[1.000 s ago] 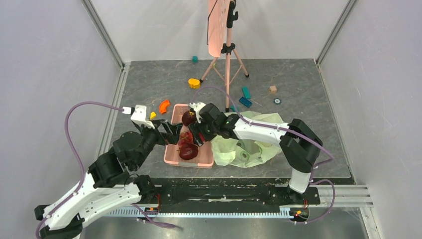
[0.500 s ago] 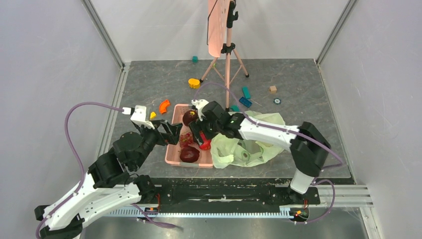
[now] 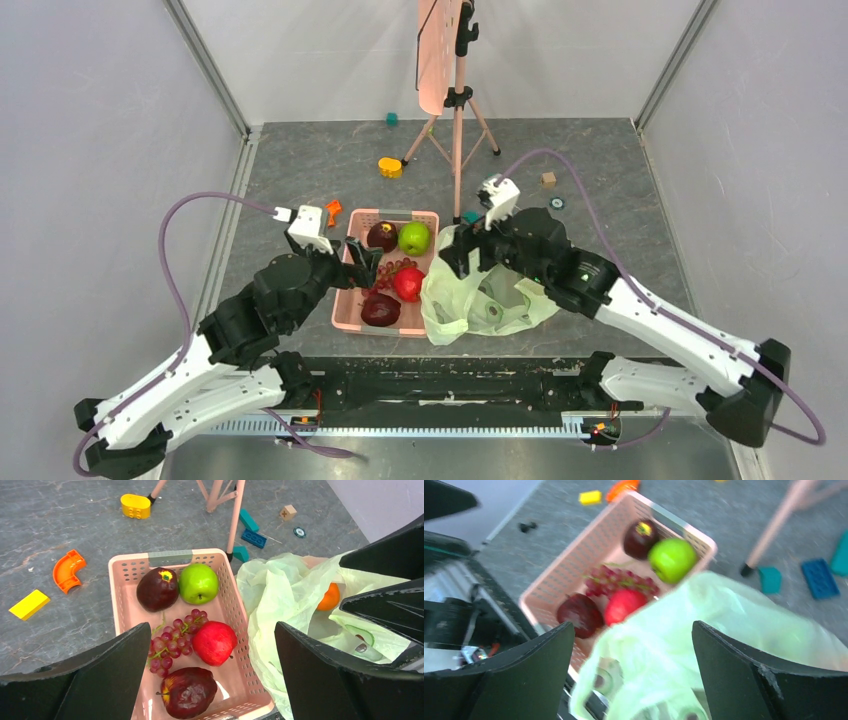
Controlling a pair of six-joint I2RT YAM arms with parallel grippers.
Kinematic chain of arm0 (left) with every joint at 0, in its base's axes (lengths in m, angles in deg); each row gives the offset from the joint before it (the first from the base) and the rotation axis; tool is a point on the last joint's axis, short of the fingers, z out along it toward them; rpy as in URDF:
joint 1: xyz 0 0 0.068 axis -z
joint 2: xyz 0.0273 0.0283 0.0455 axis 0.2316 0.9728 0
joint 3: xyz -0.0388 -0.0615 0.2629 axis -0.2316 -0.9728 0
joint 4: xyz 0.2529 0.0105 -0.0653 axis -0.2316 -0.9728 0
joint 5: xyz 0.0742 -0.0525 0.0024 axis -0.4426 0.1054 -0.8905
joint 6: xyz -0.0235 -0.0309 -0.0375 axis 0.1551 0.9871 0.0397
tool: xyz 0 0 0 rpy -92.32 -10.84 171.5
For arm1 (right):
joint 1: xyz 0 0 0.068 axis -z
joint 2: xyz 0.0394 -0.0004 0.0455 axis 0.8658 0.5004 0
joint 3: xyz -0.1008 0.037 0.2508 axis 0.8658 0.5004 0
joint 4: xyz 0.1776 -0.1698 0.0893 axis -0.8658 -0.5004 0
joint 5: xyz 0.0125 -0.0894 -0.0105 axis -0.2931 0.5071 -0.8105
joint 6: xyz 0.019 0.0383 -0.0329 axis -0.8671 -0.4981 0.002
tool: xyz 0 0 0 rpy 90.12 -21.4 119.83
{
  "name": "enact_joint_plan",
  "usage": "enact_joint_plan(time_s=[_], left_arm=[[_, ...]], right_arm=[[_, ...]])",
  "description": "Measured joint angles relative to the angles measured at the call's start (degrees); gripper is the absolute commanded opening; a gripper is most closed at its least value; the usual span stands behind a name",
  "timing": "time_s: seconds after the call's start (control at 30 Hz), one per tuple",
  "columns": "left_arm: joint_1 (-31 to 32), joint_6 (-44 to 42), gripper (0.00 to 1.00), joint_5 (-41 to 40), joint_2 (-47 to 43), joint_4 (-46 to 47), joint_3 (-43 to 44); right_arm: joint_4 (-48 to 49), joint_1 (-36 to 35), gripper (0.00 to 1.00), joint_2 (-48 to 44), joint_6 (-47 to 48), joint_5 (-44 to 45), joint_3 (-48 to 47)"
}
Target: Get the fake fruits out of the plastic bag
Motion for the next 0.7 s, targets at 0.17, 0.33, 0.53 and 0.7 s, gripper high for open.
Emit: enact_joint_plan(time_s=[0.17, 0.33, 0.53, 0.7], left_arm=[[0.0, 0.0, 1.0, 2.8, 4.4, 2.1, 0.0], [0.0, 0.0, 1.0, 5.8, 8.9, 4.6, 0.0], [0.0, 0.0, 1.0, 9.0, 12.2, 7.3, 0.0], [0.0, 0.1, 1.0, 10.8, 13.7, 8.4, 0.0]], right_arm=[[-5.4, 4.6, 0.81, -6.9, -0.5, 1.6, 8.7], [-11.2, 5.7, 0.73, -11.6, -0.9, 1.4, 15.0], [-13.0, 6.1, 0.65, -12.2, -1.9, 2.9, 17.5], [-12.4, 6.4, 0.63, -6.6, -3.6, 6.1, 18.0]])
